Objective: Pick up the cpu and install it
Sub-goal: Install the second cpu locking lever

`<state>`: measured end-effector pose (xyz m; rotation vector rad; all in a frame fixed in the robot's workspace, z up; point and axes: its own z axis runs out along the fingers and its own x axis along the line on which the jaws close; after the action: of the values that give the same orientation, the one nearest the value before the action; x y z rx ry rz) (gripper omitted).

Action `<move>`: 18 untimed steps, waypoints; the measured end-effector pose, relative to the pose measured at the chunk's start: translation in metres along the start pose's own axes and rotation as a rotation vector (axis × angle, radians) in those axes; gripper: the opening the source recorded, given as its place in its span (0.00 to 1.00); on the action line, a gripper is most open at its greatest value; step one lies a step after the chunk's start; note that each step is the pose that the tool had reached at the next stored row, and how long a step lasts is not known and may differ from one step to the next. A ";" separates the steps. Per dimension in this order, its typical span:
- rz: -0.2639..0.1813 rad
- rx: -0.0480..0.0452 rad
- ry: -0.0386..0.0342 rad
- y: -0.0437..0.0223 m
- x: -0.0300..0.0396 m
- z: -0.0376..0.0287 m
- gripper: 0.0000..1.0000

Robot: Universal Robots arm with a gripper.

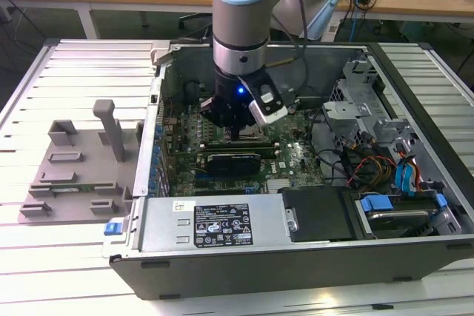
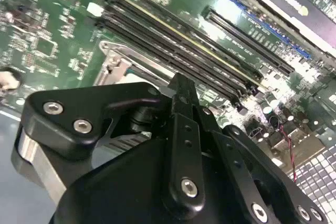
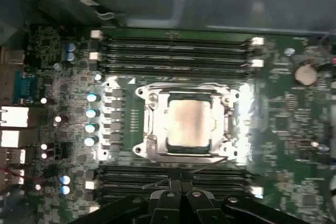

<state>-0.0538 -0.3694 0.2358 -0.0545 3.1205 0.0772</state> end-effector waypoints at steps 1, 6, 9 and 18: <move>0.000 -0.0001 0.0000 -0.0004 0.0128 0.0150 0.11; -0.013 -0.0100 0.0004 -0.0001 0.0306 0.0268 0.11; -0.028 -0.0106 0.0012 0.0019 0.0306 0.0295 0.11; -0.076 -0.0128 0.0008 0.0119 0.0309 0.0343 0.11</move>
<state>-0.0845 -0.3569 0.2015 -0.1729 3.1148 0.0959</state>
